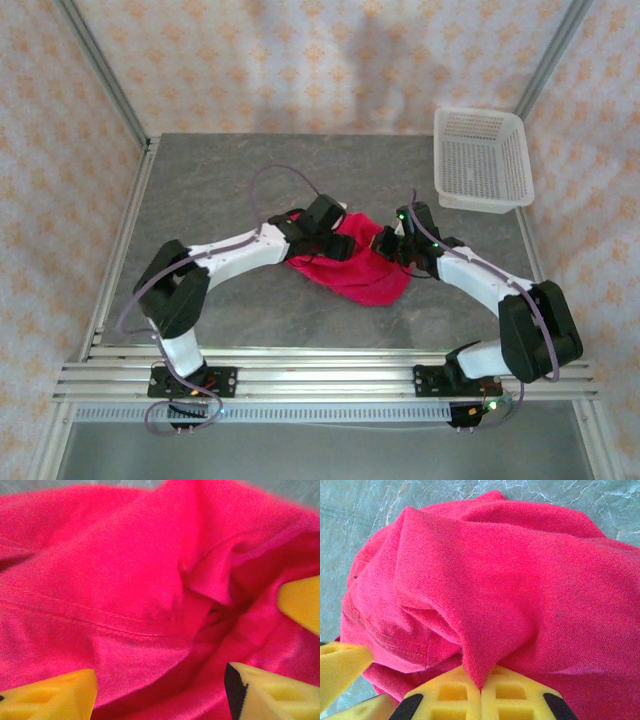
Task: Fold the inside-out t-shirt
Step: Turn the T-shirt inside out at the center of the table.
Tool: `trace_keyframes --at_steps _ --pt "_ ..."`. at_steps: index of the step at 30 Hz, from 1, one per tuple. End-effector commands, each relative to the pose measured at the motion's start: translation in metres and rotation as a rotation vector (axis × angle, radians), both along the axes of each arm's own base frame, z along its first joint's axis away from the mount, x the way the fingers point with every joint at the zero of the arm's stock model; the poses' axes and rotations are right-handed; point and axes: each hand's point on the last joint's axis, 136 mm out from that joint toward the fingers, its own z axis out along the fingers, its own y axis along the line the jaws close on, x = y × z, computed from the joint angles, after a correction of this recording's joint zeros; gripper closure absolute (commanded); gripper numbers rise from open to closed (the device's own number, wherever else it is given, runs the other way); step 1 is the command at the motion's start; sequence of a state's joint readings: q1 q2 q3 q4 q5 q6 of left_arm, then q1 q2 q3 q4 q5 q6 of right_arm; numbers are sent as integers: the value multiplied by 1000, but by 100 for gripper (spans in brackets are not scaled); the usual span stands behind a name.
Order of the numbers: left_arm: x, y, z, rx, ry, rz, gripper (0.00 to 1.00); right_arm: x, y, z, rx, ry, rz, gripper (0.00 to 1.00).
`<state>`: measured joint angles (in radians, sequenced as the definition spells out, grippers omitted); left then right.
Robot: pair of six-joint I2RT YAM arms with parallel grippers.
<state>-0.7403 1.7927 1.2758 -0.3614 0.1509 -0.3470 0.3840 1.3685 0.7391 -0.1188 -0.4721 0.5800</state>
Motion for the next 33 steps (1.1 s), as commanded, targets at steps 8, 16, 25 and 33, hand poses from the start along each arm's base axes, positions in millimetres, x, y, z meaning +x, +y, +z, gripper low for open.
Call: trace_keyframes --at_steps 8,16,25,33 --pt "31 -14 -22 155 -66 -51 51 -3 -9 6 -2 -8 -20 100" --pt "39 -9 14 199 -109 -67 100 -8 -23 5 -28 -12 -48 100" --pt "60 33 178 -262 -191 164 100 -4 -58 -37 -164 54 -147 100" --pt "66 33 170 -560 -42 208 100 -2 -49 -29 -141 101 -87 100"
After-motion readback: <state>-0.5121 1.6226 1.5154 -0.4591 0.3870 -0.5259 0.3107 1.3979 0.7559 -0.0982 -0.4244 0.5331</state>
